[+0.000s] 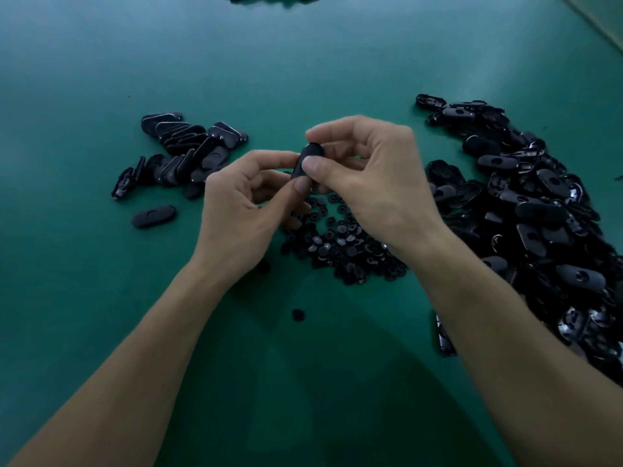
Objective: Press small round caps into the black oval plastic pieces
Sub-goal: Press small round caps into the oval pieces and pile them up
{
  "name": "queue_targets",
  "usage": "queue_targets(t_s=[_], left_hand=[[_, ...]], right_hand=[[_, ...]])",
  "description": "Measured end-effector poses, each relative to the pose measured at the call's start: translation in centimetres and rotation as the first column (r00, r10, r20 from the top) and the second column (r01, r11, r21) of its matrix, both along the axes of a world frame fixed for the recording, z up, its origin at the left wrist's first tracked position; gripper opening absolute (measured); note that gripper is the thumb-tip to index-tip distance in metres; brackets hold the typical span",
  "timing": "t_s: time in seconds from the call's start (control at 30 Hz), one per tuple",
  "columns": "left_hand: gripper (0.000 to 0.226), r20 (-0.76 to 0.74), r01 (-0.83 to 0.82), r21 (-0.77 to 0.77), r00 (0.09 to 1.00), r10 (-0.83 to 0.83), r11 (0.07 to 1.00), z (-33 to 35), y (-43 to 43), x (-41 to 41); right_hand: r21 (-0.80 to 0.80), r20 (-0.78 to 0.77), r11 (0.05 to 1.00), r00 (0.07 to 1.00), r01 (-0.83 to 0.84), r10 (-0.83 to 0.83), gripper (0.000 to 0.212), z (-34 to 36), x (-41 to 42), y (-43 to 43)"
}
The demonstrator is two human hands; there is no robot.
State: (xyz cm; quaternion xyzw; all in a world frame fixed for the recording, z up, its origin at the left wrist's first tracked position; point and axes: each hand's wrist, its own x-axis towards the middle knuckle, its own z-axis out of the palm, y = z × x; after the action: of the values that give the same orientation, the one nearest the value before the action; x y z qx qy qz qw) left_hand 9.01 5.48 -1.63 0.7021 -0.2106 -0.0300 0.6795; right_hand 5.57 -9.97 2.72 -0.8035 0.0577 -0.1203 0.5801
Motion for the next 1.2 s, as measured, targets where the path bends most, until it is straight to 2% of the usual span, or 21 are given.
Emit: queue_targets(t_s=[0.23, 0.43, 0.53, 0.6, 0.67, 0.77, 0.83, 0.9, 1.0, 1.2], left_hand=[[0.018, 0.027, -0.035, -0.024, 0.999, 0.035, 0.999, -0.3, -0.1, 0.1], [0.014, -0.034, -0.057, -0.071, 0.998, 0.055, 0.996, -0.2, 0.2, 0.4], [0.016, -0.053, -0.044, -0.091, 0.998, 0.039, 0.995, -0.2, 0.2, 0.4], [0.017, -0.075, -0.052, -0.108, 0.996, 0.044, 0.993, -0.2, 0.2, 0.4], [0.016, -0.098, -0.085, -0.122, 0.993, 0.073, 0.989, -0.3, 0.1, 0.5], [0.013, -0.124, -0.134, -0.142, 0.985, 0.117, 0.981, -0.4, 0.1, 0.6], [0.012, -0.135, -0.145, -0.143, 0.983, 0.126, 0.979, -0.5, 0.2, 0.7], [0.012, -0.143, -0.143, -0.145, 0.982, 0.122, 0.979, -0.5, 0.2, 0.6], [0.013, -0.157, -0.144, -0.152, 0.980, 0.120, 0.978, -0.5, 0.2, 0.6], [0.014, -0.170, -0.151, -0.153, 0.977, 0.125, 0.977, -0.5, 0.2, 0.6]], right_hand=[[-0.098, -0.061, 0.995, 0.998, 0.011, -0.017, 0.012, -0.1, 0.1, -0.7], [-0.004, -0.087, 1.000, 0.996, -0.022, 0.022, 0.011, -0.3, -0.3, -0.7], [-0.011, -0.105, 1.000, 0.994, -0.027, 0.026, 0.008, -0.2, -0.3, -0.7], [-0.111, -0.109, 0.994, 0.994, -0.001, -0.011, 0.008, -0.2, -0.3, -1.0], [-0.294, -0.123, 0.956, 0.991, 0.011, -0.049, 0.009, -0.3, -0.3, -1.2], [-0.540, -0.223, 0.837, 0.974, -0.088, -0.041, 0.023, -0.7, -0.6, -1.3], [-0.650, -0.287, 0.740, 0.957, -0.174, -0.027, 0.030, -1.1, -0.8, -1.2], [-0.666, -0.302, 0.719, 0.953, -0.197, -0.018, 0.023, -1.1, -0.9, -1.0], [-0.647, -0.288, 0.742, 0.957, -0.176, -0.024, 0.009, -1.2, -1.0, -0.6], [-0.614, -0.289, 0.771, 0.957, -0.167, -0.023, 0.011, -1.3, -0.8, -0.6]])
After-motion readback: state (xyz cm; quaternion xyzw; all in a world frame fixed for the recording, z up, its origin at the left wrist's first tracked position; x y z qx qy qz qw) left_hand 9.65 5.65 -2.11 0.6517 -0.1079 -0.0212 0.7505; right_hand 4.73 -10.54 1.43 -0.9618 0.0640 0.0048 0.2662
